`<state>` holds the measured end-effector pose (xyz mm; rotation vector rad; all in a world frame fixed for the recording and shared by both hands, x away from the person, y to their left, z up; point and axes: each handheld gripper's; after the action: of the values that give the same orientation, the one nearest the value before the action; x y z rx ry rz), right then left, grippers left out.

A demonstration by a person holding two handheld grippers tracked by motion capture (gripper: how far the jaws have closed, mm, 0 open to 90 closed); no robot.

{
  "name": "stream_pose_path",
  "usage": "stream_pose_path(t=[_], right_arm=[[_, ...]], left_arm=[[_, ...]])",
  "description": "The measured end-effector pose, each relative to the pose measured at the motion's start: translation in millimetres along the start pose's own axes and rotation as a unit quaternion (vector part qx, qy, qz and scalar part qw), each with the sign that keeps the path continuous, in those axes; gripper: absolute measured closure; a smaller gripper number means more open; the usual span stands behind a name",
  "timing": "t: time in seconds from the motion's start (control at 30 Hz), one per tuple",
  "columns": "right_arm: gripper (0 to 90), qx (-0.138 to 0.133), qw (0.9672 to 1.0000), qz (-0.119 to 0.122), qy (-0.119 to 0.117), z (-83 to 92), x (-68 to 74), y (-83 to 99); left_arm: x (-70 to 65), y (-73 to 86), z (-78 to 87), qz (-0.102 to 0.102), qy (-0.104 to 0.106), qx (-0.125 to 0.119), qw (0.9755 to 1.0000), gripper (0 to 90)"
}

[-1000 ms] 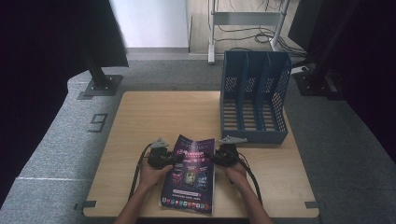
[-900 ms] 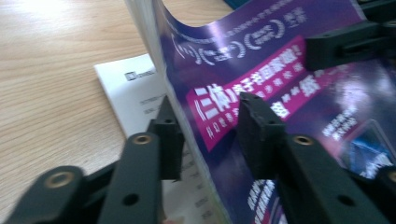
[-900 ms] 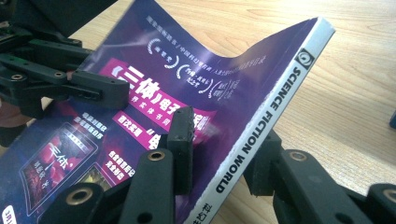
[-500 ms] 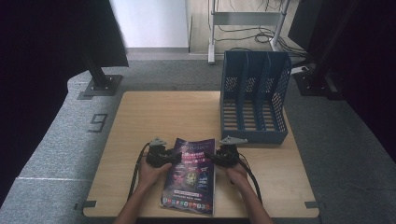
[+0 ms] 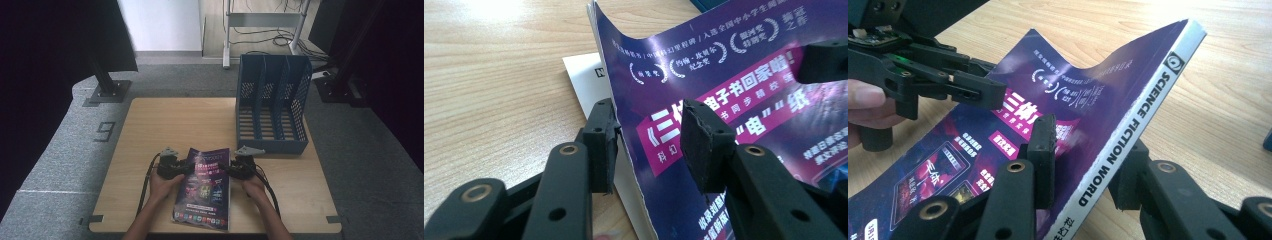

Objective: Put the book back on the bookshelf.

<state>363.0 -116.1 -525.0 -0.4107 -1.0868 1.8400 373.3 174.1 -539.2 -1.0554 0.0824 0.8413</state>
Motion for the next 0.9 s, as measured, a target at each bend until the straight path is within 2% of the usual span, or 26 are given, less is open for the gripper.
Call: stream_pose_path(t=[0.17,0.33,0.57,0.7,0.9], right_arm=[[68.0,-0.009,0.9999,0.006,0.000,4.4,0.3,-1.4],[68.0,-0.013,0.9999,0.010,0.002,6.6,0.4,-1.4],[68.0,-0.016,0.9998,0.014,0.001,7.7,1.3,-1.7],[68.0,-0.016,0.9997,0.019,0.001,8.3,2.0,-1.8],[68.3,-0.017,0.9996,0.021,-0.001,9.4,3.1,-2.4]], left_arm=[[0.6,0.2,-0.5,0.003,0.001,0.003,1.0000,57.9],[0.7,0.6,-3.1,0.007,-0.001,0.005,1.0000,50.3],[1.6,1.1,-6.2,0.019,-0.004,0.011,0.9997,45.1],[2.2,1.5,-6.9,0.019,-0.003,0.013,0.9997,46.3],[-0.9,1.1,-5.3,0.003,-0.016,0.012,0.9998,57.4]])
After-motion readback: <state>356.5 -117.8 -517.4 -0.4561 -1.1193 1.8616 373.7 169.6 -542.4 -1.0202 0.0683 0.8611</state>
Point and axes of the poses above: each handheld gripper's, and its own axes: z roughly backward along the jaws, y roughly out of its underside, x roughly to its left, and after that the axes turned 14 degrees about y, right-handed
